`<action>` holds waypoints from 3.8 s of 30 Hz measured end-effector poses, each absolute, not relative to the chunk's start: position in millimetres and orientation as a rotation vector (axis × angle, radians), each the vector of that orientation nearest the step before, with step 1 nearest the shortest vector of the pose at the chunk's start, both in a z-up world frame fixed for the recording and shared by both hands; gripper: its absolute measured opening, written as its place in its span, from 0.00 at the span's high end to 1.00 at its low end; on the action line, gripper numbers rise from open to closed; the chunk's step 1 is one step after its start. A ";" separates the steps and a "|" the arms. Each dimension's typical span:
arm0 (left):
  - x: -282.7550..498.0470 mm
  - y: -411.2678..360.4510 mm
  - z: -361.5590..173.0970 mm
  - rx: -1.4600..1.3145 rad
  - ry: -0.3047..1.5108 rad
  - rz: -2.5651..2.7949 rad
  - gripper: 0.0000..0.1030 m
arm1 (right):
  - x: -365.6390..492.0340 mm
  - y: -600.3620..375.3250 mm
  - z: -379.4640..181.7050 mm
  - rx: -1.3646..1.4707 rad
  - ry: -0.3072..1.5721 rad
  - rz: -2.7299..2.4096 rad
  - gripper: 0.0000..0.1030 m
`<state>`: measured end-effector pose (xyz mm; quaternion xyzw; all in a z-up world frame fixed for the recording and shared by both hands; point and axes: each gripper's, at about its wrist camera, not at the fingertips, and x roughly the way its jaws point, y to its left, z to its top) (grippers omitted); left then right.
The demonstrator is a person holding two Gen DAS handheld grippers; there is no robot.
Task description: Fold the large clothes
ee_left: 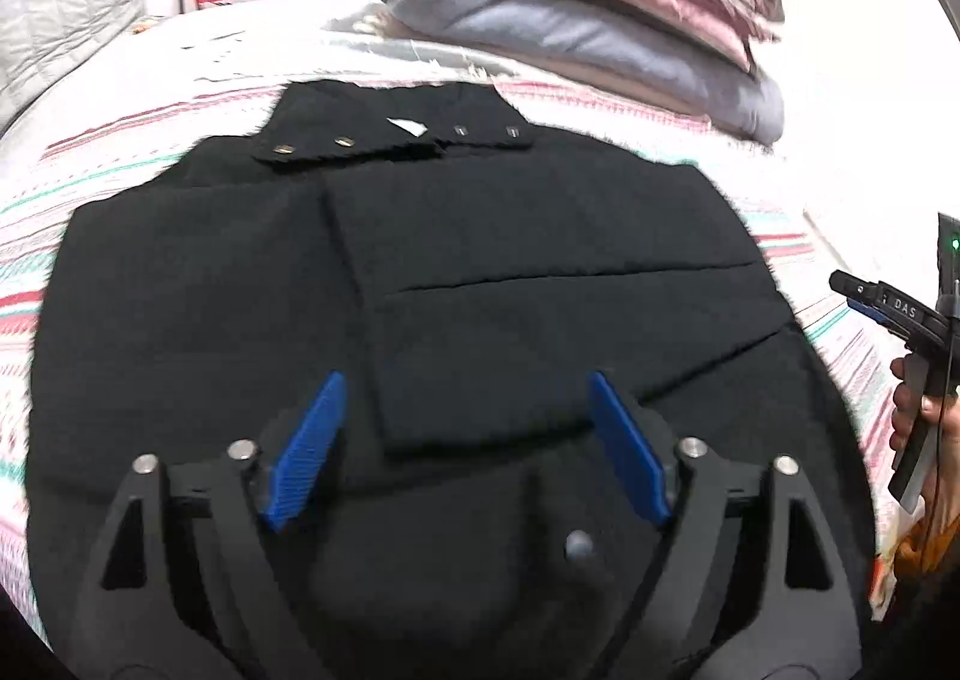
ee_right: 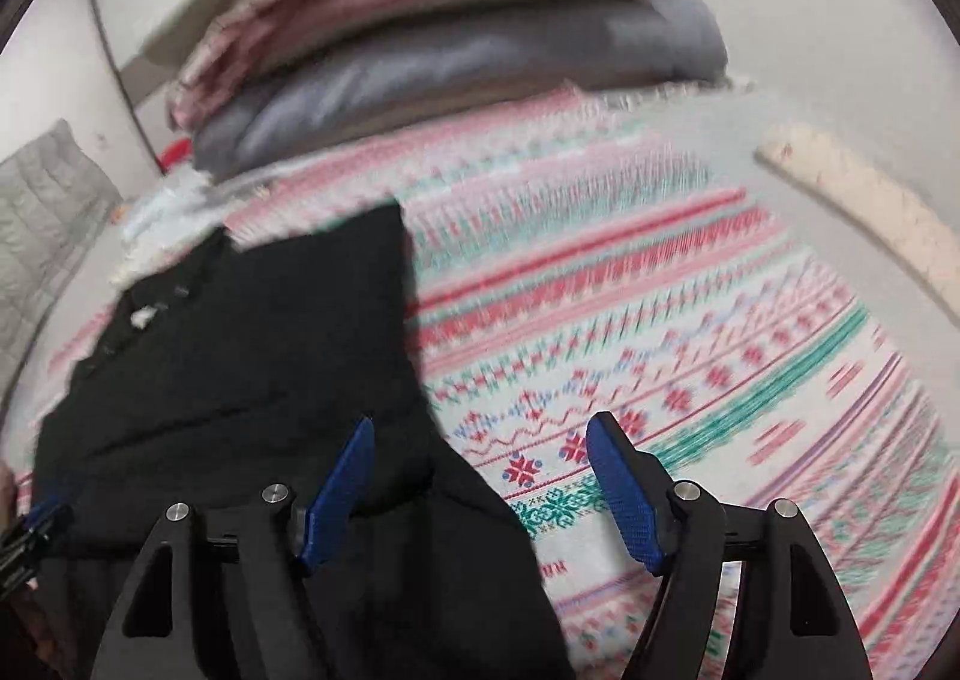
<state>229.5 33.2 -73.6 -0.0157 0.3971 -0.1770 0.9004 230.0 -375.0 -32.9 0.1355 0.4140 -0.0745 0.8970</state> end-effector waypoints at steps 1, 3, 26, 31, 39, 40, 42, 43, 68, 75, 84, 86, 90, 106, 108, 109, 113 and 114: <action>224.2 37.8 -71.4 -0.045 0.831 -0.370 0.17 | 224.0 -375.9 -25.3 0.277 0.847 -0.149 0.26; 209.9 49.7 -64.4 -0.050 0.859 -0.358 0.17 | 210.6 -375.0 -5.6 0.249 0.831 -0.143 0.21; 28.1 272.6 -109.4 -0.176 0.932 -0.297 0.14 | 16.9 -384.8 -60.4 0.241 1.346 0.286 0.19; 13.7 295.9 -136.1 -0.255 0.992 -0.352 0.14 | -5.3 -403.1 -75.5 0.298 1.361 0.264 0.19; -3.2 274.2 -168.3 -0.290 1.113 -0.498 0.24 | -20.7 -403.7 -109.4 0.359 1.397 0.265 0.20; -4.5 271.2 -168.4 -0.285 1.112 -0.505 0.30 | -23.8 -402.9 -108.5 0.383 1.387 0.290 0.22; -5.2 267.5 -168.2 -0.282 1.117 -0.501 0.40 | -28.7 -396.5 -109.0 0.414 1.383 0.334 0.28; -5.1 266.3 -167.5 -0.278 1.118 -0.488 0.45 | -31.6 -393.3 -108.7 0.400 1.377 0.335 0.30; 77.3 265.8 -6.0 -0.478 0.618 -0.470 0.92 | 56.6 -387.3 29.2 0.706 0.897 0.466 0.90; 153.0 269.0 1.9 -0.487 0.601 -0.406 0.92 | 128.2 -404.9 24.3 0.802 0.847 0.374 0.90; 273.3 268.3 -49.2 -0.468 0.683 -0.275 0.90 | 245.4 -426.1 -43.5 0.860 0.898 0.235 0.90; 296.0 260.5 -74.2 -0.413 0.726 -0.228 0.90 | 267.8 -423.1 -63.0 0.841 0.922 0.225 0.90; 324.2 253.5 -124.8 -0.359 0.798 -0.180 0.88 | 306.8 -414.5 -113.2 0.802 1.005 0.189 0.90; 298.6 279.9 -54.9 -0.418 0.775 -0.406 0.77 | 304.0 -484.1 -74.2 0.963 0.891 0.300 0.49; 291.3 285.5 -51.8 -0.448 0.766 -0.448 0.58 | 295.5 -491.1 -66.3 0.923 0.869 0.274 0.46; 287.0 289.8 -50.6 -0.455 0.750 -0.441 0.44 | 292.4 -491.4 -63.5 0.895 0.876 0.272 0.45; 272.1 304.9 -48.1 -0.380 0.659 -0.336 0.32 | 286.6 -472.4 -57.6 0.719 0.949 0.268 0.41; 272.6 305.1 -51.2 -0.355 0.663 -0.319 0.32 | 286.6 -465.4 -58.7 0.666 0.973 0.263 0.40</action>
